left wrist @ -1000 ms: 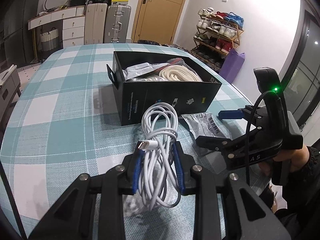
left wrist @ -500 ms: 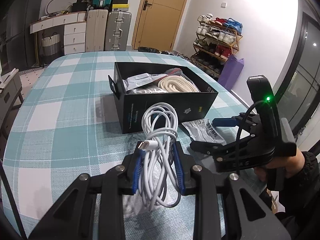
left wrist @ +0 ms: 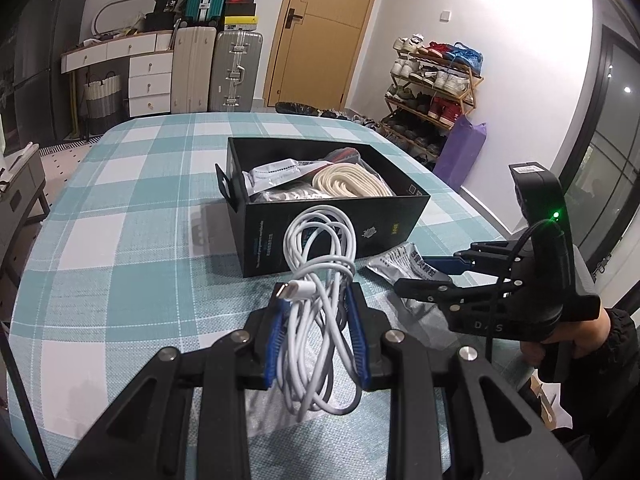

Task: Organize soft objects
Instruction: 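Lift the white cable with the left gripper while the right gripper grasps the printed sachet, then lower the cable and sachet into the black box and open both grippers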

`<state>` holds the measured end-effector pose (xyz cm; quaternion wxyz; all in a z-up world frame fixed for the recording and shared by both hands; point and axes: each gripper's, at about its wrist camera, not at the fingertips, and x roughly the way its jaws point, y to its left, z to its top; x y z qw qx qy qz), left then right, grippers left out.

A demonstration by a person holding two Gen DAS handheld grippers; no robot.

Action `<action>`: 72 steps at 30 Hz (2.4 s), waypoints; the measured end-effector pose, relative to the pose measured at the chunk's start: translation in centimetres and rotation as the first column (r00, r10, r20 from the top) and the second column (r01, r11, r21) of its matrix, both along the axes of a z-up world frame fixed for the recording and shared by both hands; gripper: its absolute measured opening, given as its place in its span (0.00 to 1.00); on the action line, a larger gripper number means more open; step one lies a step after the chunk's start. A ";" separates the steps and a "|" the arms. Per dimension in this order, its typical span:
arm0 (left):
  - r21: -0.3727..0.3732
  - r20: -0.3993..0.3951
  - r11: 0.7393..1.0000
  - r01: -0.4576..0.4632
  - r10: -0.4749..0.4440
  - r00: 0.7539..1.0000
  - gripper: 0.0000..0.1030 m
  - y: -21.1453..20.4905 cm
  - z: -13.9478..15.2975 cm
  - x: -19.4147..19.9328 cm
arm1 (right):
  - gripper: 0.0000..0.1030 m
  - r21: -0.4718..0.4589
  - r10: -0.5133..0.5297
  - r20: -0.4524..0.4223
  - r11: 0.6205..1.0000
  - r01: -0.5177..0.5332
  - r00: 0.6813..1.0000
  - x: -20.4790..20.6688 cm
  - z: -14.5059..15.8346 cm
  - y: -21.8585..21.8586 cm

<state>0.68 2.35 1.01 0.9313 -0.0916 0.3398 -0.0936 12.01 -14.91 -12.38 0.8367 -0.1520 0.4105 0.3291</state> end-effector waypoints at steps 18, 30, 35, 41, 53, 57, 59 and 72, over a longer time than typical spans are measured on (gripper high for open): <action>0.013 0.043 1.000 -0.016 0.016 0.999 0.26 -0.2 1.5 -0.1 | 0.29 0.070 0.021 0.067 0.997 -0.026 0.998 -1.9 2.8 -2.0; 0.019 0.073 0.999 -0.047 0.045 0.996 0.26 -0.1 3.1 0.9 | 0.29 0.141 0.009 0.141 0.990 -0.029 0.990 -3.0 6.6 -3.3; 0.024 0.084 0.998 -0.062 0.060 0.995 0.26 0.0 4.2 1.8 | 0.29 0.175 -0.002 0.163 0.984 -0.027 0.987 -3.0 8.0 -3.6; 0.037 0.095 0.998 -0.059 0.055 0.994 0.26 -0.2 5.2 3.2 | 0.29 0.200 -0.007 0.189 0.979 -0.031 0.982 -2.7 9.4 -3.4; 0.062 0.107 0.994 -0.087 0.080 0.991 0.26 -0.1 6.2 5.8 | 0.29 0.243 -0.025 0.208 0.970 -0.027 0.978 -1.1 11.1 -2.7; 0.065 0.106 0.994 -0.083 0.076 0.991 0.26 -0.1 6.3 6.8 | 0.29 0.250 -0.031 0.206 0.968 -0.022 0.978 -0.4 11.3 -2.4; 0.074 0.104 0.994 -0.085 0.077 0.992 0.26 -0.1 6.2 7.4 | 0.29 0.253 -0.034 0.205 0.967 -0.019 0.978 0.1 11.3 -2.3; 0.098 0.071 0.992 -0.081 0.074 0.995 0.26 -0.4 4.7 11.3 | 0.29 0.224 -0.102 0.203 0.973 0.055 0.974 3.6 10.4 -1.5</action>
